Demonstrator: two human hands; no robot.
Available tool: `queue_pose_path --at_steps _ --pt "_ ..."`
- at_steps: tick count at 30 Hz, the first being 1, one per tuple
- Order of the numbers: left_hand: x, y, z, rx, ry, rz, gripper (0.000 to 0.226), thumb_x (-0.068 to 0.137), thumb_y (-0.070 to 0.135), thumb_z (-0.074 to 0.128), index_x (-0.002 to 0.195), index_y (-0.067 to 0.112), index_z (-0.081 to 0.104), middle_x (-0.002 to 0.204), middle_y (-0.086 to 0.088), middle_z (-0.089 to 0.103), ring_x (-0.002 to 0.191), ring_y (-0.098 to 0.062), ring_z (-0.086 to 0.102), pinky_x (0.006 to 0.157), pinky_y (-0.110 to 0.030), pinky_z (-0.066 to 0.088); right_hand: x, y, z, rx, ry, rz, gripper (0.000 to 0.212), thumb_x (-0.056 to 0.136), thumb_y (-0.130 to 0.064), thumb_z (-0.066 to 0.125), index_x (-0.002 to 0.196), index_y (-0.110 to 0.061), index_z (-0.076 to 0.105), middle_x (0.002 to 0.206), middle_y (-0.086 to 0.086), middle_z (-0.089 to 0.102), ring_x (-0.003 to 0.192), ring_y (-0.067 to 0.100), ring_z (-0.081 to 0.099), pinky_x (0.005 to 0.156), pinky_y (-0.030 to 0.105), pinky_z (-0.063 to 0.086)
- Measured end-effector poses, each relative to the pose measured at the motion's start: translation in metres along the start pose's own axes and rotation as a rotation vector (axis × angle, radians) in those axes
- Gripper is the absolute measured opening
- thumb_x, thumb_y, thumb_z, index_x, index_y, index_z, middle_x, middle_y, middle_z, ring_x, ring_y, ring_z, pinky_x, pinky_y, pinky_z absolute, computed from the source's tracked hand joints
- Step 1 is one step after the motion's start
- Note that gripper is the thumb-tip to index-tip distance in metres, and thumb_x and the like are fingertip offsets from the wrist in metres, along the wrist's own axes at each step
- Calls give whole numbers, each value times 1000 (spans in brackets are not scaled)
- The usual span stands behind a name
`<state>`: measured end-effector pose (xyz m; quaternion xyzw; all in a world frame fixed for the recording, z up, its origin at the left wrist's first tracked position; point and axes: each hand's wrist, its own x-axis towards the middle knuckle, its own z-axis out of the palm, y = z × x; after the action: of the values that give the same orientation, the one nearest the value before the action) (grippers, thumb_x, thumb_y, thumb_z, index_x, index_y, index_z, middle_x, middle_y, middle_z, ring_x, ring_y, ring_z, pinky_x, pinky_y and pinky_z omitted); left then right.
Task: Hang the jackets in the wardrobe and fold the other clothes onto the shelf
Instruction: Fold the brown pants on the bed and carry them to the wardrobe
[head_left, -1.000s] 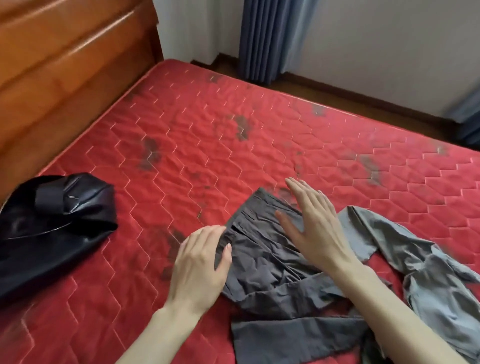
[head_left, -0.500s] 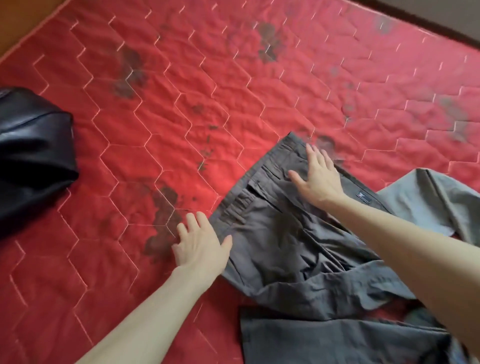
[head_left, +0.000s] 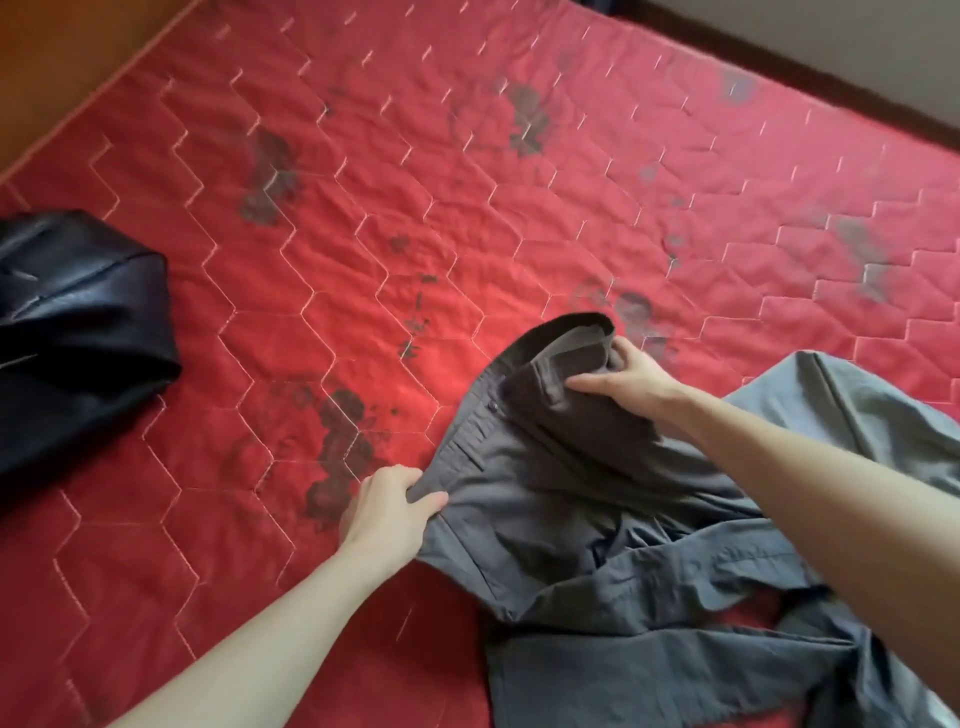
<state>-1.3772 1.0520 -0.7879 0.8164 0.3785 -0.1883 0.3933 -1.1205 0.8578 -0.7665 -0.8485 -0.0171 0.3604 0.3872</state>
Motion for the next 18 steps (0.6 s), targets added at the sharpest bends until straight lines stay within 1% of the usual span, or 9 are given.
queue_pose_path --at_steps 4,7,9,11,12,13,15,16,18 --pt "-37 25 -37 104 18 157 35 97 47 66 75 26 47 81 8 59 90 -28 63 76 -40 47 -68 -17 -25 110 -67 -40 27 91 -13 78 117 -20 75 102 1 80 91 15 74 72 21 58" --pt "-78 53 -75 107 68 240 35 97 46 66 74 29 46 80 10 58 87 -23 63 71 -38 43 -127 -30 -51 48 92 -176 8 91 -19 79 99 -19 80 90 6 80 79 9 67 75 37 57" --pt "-107 73 -102 112 112 308 35 96 46 69 74 27 49 76 9 57 80 -19 62 65 -36 39 -164 -42 -77 -103 269 -276 15 86 -29 84 80 -18 75 80 7 69 72 9 59 73 39 51" --pt "-136 95 -131 100 178 367 35 93 42 73 73 23 53 73 8 56 75 -17 60 62 -35 38 -205 -60 -109 -107 399 -368 30 81 -26 88 68 -17 63 85 2 55 83 9 54 79 25 44" --pt "-150 107 -147 96 211 393 33 92 40 76 73 21 56 73 7 56 74 -18 60 62 -37 41 -228 -69 -126 -79 423 -409 32 80 -22 89 68 -17 59 90 0 54 89 6 54 83 20 43" --pt "-167 121 -164 95 242 422 29 90 36 79 73 20 60 72 8 57 74 -20 62 64 -38 44 -250 -78 -143 -57 413 -424 30 81 -17 89 72 -15 60 92 1 57 89 4 55 85 22 45" --pt "-201 153 -200 88 296 481 20 86 32 84 76 24 69 73 10 61 76 -22 64 66 -39 47 -299 -95 -178 -24 356 -421 25 83 -15 87 83 -11 62 81 7 62 76 6 57 73 35 49" --pt "-219 170 -219 78 311 505 17 84 34 85 77 27 72 74 12 63 76 -21 65 66 -38 48 -326 -107 -196 -3 327 -423 26 83 -14 87 85 -11 61 76 9 63 71 7 57 66 34 48" --pt "-255 204 -259 33 295 533 18 78 45 86 76 33 74 74 14 67 76 -17 66 67 -37 49 -381 -132 -229 10 297 -462 28 81 -12 89 92 -14 63 80 11 67 73 9 61 67 29 50"
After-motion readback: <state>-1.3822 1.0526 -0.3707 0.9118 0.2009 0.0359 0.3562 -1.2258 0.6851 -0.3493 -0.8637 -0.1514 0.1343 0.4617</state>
